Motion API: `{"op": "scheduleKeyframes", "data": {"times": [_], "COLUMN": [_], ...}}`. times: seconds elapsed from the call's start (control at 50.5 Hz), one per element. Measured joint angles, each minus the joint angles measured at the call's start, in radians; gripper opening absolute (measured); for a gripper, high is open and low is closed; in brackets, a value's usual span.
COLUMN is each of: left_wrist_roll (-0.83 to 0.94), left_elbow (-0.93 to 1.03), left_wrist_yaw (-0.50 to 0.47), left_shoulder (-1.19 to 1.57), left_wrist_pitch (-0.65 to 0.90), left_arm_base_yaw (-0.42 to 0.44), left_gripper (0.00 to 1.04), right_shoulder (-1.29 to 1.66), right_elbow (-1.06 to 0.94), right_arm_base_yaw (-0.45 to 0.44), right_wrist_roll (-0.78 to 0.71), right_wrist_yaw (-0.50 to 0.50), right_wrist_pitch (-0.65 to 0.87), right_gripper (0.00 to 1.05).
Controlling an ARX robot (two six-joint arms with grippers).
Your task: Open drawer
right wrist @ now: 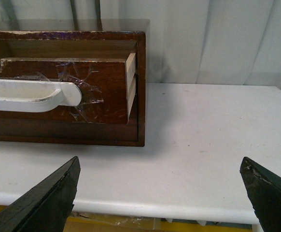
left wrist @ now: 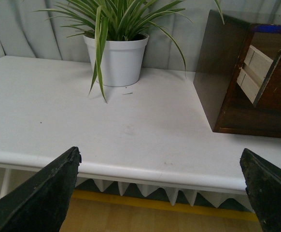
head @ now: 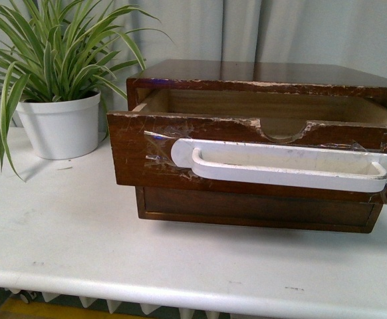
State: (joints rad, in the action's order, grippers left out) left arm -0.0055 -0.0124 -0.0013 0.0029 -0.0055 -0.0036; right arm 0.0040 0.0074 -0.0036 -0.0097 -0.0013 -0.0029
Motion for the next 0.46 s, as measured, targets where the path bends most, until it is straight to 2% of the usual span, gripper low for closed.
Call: {"op": "scheduleKeyframes", "data": {"times": [0.455], "left_wrist_roll": [0.001], "left_elbow": [0.0], "left_wrist_yaw": [0.0], "left_shoulder": [0.0], "left_wrist_pitch": [0.0], "left_arm_base_yaw": [0.0], "left_gripper": [0.99], "right_shoulder": [0.0], "right_elbow": [0.0], "right_arm_base_yaw": [0.0], "right_wrist_roll": [0.0], "right_wrist_yaw": [0.0], "right_wrist_pitch": [0.0], "right_gripper": [0.96]}}
